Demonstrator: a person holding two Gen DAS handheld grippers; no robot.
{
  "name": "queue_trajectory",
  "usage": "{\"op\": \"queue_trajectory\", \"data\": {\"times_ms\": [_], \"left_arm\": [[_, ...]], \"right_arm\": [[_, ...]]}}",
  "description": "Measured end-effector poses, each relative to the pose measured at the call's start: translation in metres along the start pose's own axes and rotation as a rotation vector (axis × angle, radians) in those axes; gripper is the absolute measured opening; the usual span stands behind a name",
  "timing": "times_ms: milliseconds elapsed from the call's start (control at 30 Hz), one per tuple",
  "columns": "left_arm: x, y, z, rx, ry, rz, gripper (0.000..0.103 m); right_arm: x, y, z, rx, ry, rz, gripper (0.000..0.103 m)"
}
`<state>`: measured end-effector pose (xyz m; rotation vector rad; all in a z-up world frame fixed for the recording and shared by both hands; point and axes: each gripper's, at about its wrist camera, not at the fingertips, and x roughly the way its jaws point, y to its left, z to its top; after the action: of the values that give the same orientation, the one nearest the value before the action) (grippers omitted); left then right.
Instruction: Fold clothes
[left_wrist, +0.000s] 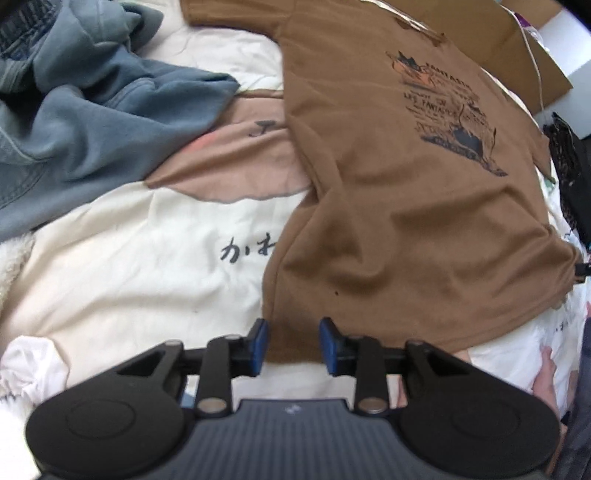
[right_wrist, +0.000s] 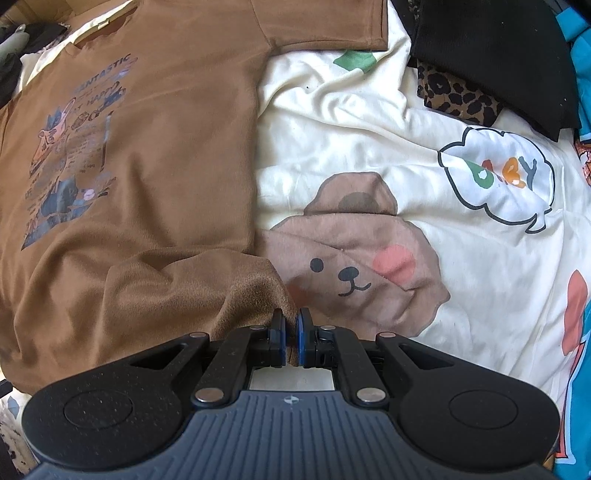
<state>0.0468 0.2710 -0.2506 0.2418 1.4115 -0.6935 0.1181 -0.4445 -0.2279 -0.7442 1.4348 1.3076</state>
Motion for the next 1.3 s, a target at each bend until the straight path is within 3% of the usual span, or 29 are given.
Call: {"op": "queue_trajectory", "data": {"times_ms": [233,467,567,1100,1300], "left_arm": [[0.017,0.006,-0.004,0.007,0.050,0.030,0.033],[0.030,0.011,-0.004,0.009,0.029,-0.004,0.031],[0.027,0.012,-0.004,-0.009,0.042,-0.018,0.012],[-0.084,0.011,-0.001,-0.225,-0.037,-0.232,0.007],[-0.114,0.012,0.005,-0.196,-0.073,-0.216,0.007]], "right_arm": [[0.001,-0.001,-0.004,-0.001,0.013,0.020,0.004],[0.002,-0.002,-0.010,-0.006,0.025,0.029,0.004],[-0.003,-0.001,-0.012,-0.020,0.033,0.035,0.004],[-0.085,0.000,-0.041,-0.134,0.055,0.091,0.004],[-0.098,-0.011,-0.055,-0.136,0.090,0.089,0.004]]}}
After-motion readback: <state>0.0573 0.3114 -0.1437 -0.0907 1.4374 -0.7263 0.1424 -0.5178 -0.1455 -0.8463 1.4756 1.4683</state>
